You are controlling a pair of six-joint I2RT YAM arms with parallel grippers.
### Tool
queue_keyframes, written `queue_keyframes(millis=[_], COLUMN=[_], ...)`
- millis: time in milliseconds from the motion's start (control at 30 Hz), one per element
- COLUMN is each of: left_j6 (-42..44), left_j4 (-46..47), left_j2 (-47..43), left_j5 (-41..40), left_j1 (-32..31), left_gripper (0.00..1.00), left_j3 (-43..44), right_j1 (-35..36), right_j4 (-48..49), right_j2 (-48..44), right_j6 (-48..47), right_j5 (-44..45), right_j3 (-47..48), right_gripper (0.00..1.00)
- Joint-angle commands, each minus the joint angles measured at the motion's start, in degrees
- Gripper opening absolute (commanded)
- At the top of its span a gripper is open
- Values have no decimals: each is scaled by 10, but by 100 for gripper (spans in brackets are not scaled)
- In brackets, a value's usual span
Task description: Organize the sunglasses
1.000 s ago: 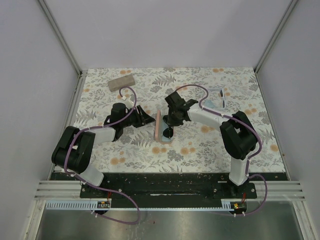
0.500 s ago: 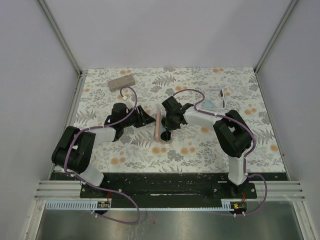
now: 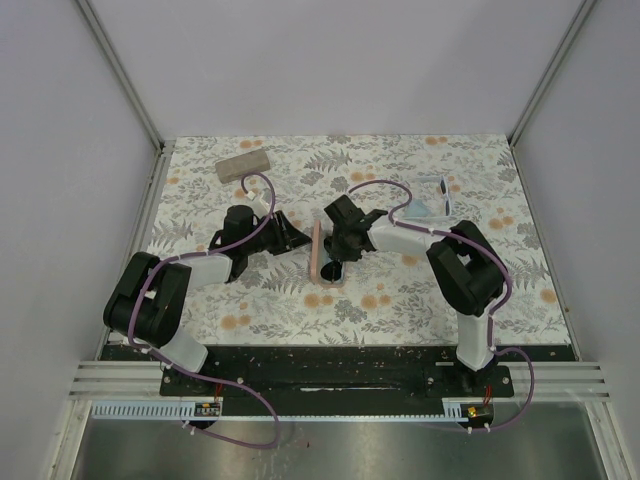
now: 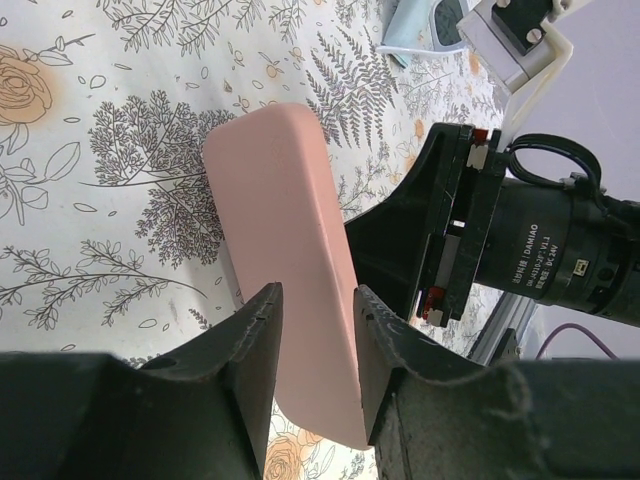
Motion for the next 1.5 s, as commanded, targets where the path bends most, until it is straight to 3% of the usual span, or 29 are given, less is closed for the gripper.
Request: queue_keyframes(millis=[0,367,533,733,1200,1467], left_j6=[9,9,8,9,21,29], left_j4=[35,38,28,8,-15,-37], left_j2=[-2,0,14,27,41,73], left_j5=[22,34,38,30,28,20], left_j1=[-4,-9,-9,-10,-21,-61], left_gripper=[38,29,28,26,15,13], left_j3=[23,26,36,46,64,91], right_j1=[5,3,-19,-68,-84,-84], right_j4=[2,21,57,124,199,223], right_j2=[-42,-108,-140,-161,-59,-40], right_j6=[-7,-23,-15,-14,-22,-9], right_j5=[9,-24,-23,-89,-189,-203], right_j3=[-3,-18,-80,-160,-168,-172], right_gripper=[38,38,27,25,20,20])
